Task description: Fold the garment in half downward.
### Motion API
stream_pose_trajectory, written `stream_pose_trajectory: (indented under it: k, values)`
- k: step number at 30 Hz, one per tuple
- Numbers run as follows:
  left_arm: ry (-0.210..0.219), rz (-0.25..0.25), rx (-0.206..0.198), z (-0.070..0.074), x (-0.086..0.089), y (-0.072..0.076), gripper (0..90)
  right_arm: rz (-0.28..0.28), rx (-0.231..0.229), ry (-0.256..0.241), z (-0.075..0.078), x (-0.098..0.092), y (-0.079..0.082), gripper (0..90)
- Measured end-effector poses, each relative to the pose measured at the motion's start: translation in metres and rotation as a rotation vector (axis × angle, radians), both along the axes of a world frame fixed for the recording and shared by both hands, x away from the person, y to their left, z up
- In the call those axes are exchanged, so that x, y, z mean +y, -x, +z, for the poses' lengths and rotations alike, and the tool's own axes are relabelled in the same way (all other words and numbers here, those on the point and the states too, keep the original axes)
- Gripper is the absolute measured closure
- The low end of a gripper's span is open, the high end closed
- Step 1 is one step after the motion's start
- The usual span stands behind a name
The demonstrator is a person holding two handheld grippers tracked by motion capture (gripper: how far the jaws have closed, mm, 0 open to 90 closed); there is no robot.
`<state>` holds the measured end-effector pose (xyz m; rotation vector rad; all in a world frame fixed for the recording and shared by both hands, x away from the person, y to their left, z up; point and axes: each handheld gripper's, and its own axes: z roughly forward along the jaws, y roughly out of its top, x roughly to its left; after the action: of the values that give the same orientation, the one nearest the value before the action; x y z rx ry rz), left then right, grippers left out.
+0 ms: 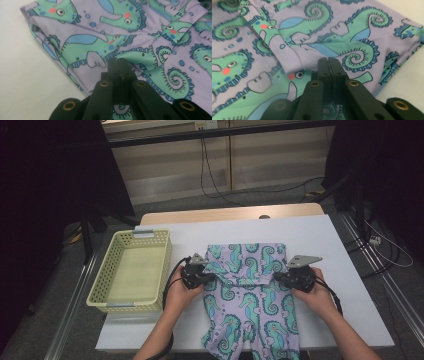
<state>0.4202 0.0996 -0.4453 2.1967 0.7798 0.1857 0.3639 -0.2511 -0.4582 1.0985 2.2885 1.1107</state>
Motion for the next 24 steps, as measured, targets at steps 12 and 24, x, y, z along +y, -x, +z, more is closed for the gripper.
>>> stream_pose_trajectory:
  k: [12,24]
  values:
    - [0.029,-0.01,-0.002,0.007,0.006,0.006,90.0,0.013,-0.013,-0.04,0.012,-0.006,0.009,89.8]
    - [0.047,-0.023,-0.017,0.017,0.01,0.013,90.0,0.042,-0.024,-0.054,0.018,-0.006,0.017,90.0]
